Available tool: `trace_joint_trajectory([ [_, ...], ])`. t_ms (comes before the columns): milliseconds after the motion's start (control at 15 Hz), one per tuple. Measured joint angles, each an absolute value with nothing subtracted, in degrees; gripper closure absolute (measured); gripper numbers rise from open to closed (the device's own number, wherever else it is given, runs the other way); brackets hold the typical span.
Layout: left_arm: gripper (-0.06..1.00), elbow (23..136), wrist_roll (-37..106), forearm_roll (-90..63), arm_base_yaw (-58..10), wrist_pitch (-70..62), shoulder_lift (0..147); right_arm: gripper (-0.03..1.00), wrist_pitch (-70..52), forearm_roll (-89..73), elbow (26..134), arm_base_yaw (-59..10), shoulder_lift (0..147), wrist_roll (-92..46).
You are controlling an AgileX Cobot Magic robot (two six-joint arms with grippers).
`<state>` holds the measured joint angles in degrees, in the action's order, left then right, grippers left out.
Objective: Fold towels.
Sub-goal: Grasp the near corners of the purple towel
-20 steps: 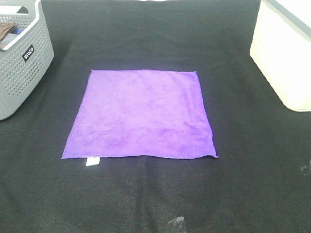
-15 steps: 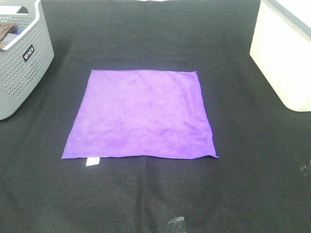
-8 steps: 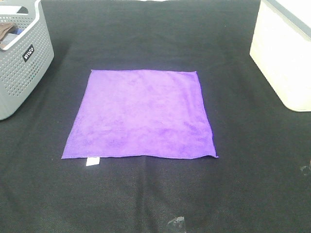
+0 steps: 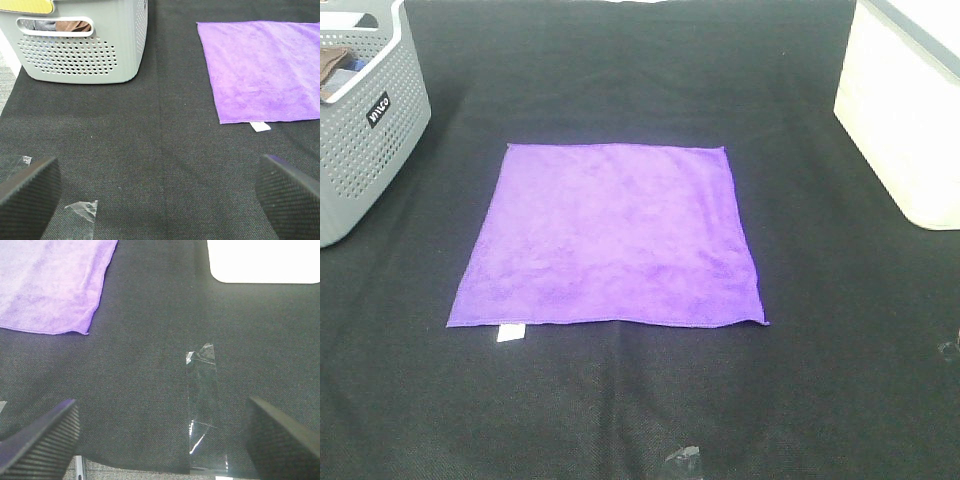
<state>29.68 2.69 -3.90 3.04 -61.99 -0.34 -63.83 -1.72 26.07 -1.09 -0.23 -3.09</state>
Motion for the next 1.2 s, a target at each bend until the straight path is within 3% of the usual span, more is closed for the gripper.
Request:
trace_joint_trajectory([
  [200, -0.04, 29.7, 2.7, -3.9, 3.0, -62.0, -0.3, 0.13, -63.8, -1.7, 26.1, -1.1, -0.2, -3.1],
  [467, -0.04, 29.7, 2.7, -3.9, 3.0, -62.0, -0.3, 0.02, -63.8, -1.7, 26.1, -1.1, -0.2, -3.1],
  [1200, -0.04, 29.7, 2.6, -3.9, 3.0, -62.0, -0.3, 0.01, -63.8, -1.7, 26.1, -1.1, -0.2, -3.1],
])
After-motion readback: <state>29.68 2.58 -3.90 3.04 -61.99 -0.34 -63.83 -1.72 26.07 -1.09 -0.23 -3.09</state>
